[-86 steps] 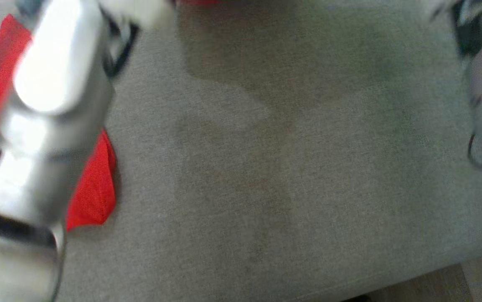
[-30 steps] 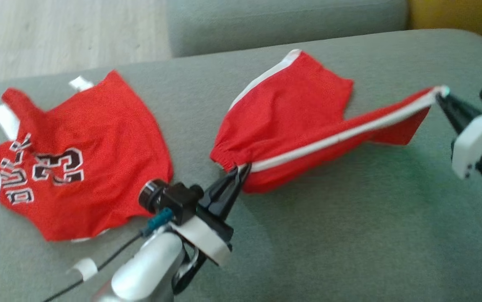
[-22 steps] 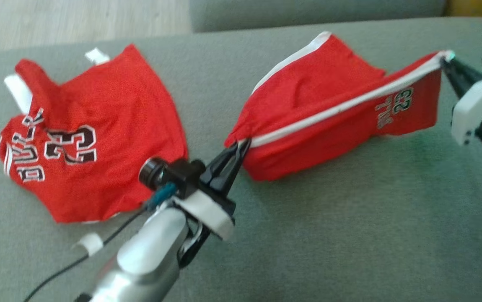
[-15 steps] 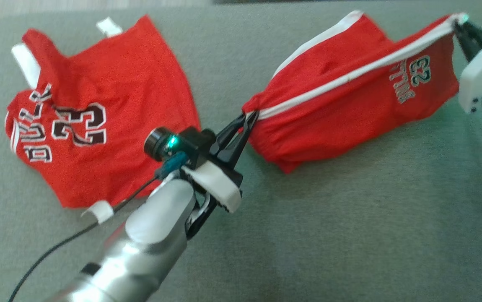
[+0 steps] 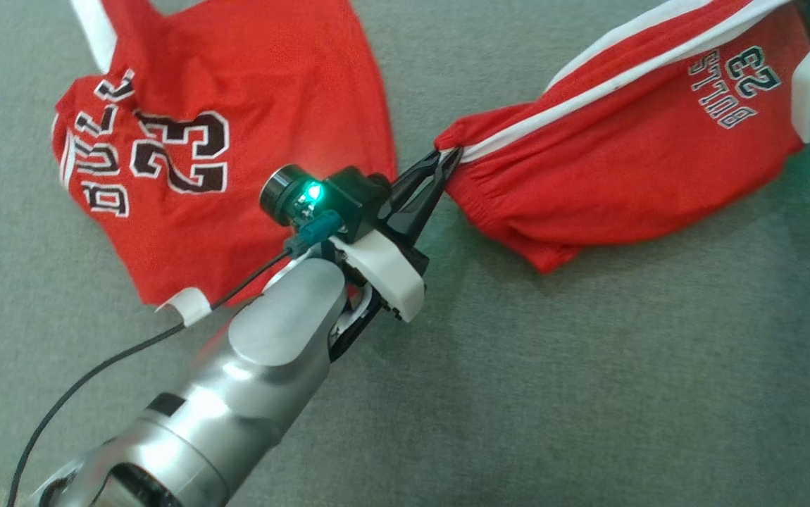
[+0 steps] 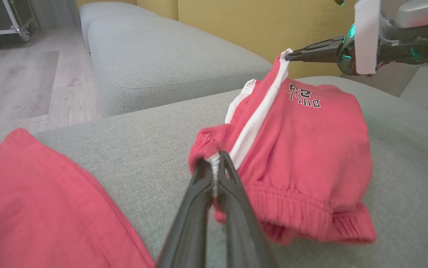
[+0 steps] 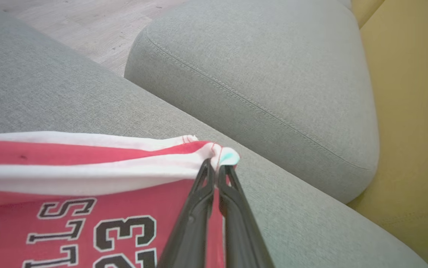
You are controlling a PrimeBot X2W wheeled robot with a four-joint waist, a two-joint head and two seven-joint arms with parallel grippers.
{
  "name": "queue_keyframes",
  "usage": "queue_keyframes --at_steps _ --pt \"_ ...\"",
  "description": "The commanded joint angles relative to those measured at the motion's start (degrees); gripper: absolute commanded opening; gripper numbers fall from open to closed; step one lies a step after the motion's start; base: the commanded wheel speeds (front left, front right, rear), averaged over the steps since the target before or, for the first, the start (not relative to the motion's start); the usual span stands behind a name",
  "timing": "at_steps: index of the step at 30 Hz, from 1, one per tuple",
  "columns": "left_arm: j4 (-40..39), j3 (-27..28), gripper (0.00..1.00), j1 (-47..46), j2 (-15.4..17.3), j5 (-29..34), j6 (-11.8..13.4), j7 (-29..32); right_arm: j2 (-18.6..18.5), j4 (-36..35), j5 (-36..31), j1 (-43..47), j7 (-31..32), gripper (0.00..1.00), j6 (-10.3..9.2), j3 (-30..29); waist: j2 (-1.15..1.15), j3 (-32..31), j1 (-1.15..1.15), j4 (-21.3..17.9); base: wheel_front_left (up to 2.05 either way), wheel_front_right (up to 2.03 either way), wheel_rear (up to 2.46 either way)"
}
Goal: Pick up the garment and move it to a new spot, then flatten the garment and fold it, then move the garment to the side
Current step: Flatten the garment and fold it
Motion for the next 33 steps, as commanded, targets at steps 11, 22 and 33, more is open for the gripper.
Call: queue_keyframes --at_steps 11,22,33 --pt "-2.16 -4.22 1.00 -5.53 0.63 -5.00 2.47 -0.74 2.51 8.39 0.59 -5.32 -3.78 1.00 0.21 1.41 0.00 2.52 -0.01 1.95 0.00 0.00 0.00" --pt "-3.55 4.55 1.00 -1.25 1.92 -2.74 5.34 -0.77 5.46 10.27 5.68 -0.27 -12.47 1.00 0.21 -1.85 0.00 -6.19 -0.01 -2.16 0.00 0.00 0.00" --pt "-15.01 20.28 1.00 10.56 5.76 2.63 9.30 -0.77 5.40 -4.92 7.13 9.66 -14.89 1.00 0.21 -14.99 0.00 -16.10 -0.01 -6.73 0.00 0.00 0.00"
